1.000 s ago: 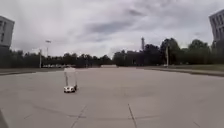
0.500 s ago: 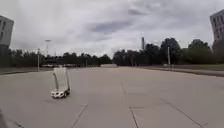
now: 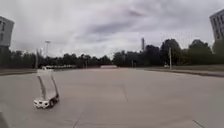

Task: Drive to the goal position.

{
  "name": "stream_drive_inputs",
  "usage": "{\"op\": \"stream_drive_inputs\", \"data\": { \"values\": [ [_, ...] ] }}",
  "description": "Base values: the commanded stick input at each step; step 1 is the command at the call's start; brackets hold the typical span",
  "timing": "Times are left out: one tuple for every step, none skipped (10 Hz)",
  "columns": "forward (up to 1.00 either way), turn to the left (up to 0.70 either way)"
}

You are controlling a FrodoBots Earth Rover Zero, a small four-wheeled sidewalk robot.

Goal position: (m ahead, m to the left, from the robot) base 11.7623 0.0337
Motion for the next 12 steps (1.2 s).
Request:
{"op": "stream_drive_inputs", "data": {
  "values": [
    [1.00,0.00],
    [1.00,0.00],
    [1.00,0.00],
    [1.00,0.00],
    [1.00,0.00],
    [1.00,0.00],
    [1.00,0.00],
    [1.00,0.00],
    [1.00,0.07],
    [1.00,0.19],
    [1.00,0.30],
    [1.00,0.24]
  ]
}}
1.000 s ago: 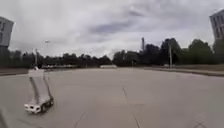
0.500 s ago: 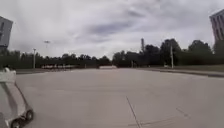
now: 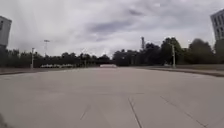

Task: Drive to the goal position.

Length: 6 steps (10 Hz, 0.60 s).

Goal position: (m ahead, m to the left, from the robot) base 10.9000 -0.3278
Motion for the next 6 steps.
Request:
{"op": "stream_drive_inputs", "data": {
  "values": [
    [1.00,0.10],
    [1.00,0.00],
    [1.00,0.00],
    [1.00,0.00],
    [1.00,0.00],
    [1.00,0.00]
  ]
}}
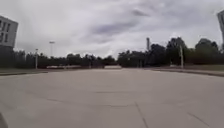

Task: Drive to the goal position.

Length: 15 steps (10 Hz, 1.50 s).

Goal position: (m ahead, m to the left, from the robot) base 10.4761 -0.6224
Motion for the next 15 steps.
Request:
{"op": "stream_drive_inputs", "data": {
  "values": [
    [1.00,0.00],
    [1.00,0.00],
    [1.00,0.00],
    [1.00,0.00],
    [1.00,0.00],
    [1.00,0.00],
    [1.00,0.00],
    [1.00,0.00],
    [1.00,0.00],
    [1.00,0.00],
    [1.00,0.00],
    [1.00,0.00],
    [1.00,0.00],
    [1.00,0.00],
    [1.00,0.06]
  ]
}}
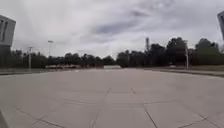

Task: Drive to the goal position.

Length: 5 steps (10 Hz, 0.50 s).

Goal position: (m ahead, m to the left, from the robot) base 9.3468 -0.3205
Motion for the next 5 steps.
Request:
{"op": "stream_drive_inputs", "data": {
  "values": [
    [1.00,0.19],
    [1.00,0.36],
    [1.00,0.20],
    [1.00,0.00],
    [1.00,0.00]
  ]
}}
